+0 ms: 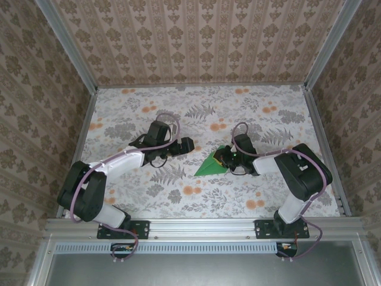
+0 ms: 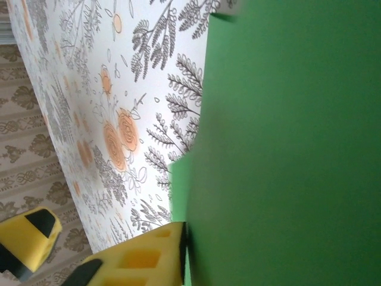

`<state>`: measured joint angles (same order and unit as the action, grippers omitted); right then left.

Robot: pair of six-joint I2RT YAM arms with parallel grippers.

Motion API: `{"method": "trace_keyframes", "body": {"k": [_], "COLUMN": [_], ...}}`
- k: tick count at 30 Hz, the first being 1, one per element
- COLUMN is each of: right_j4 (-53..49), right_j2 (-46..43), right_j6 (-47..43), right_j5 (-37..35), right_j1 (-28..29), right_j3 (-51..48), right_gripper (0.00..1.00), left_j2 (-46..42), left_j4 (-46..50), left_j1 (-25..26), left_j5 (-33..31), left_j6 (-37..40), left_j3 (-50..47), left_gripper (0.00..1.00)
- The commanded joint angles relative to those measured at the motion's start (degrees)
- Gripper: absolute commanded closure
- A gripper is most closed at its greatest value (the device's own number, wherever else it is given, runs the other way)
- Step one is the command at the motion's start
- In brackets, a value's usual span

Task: Fold a paper plane with a square sheet of paper (pick it up from the middle)
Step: Pick up the paper from the center of the table.

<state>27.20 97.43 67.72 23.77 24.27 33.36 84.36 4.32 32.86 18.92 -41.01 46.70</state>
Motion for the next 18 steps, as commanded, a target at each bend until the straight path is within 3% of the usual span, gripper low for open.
{"method": "trace_keyframes", "body": {"k": [1,10,14,18], "right_j4": [1.9,10.2,12.4,18.8], "right_j2": [-2.3,-8.4,-7.4,-4.3], "right_j6": [-1.2,-6.6,-5.5,-0.4], "right_j5": [-1.1,10.7,18.6,24.2], "right_j1": [0.1,-3.2,-3.9,-3.9], "right_j3": [0.4,4.9,10.8,14.9], "right_gripper": [0.85,0.9,0.9,0.89], "left_j2": [-1.5,-3.8,-3.8,-2.8], "left_j4": [0.0,-4.1,-13.4,-15.5], "left_j1": [-1.1,-2.5,-2.9,-2.9], "left_j5": [2.4,15.1,23.1,26.2], "left_j6": [-1.8,-6.4,-11.7,-13.1], "left_j3": [-1.3,-1.3,-2.1,-1.1], "left_gripper": [0.0,0.0,0.0,0.0]}}
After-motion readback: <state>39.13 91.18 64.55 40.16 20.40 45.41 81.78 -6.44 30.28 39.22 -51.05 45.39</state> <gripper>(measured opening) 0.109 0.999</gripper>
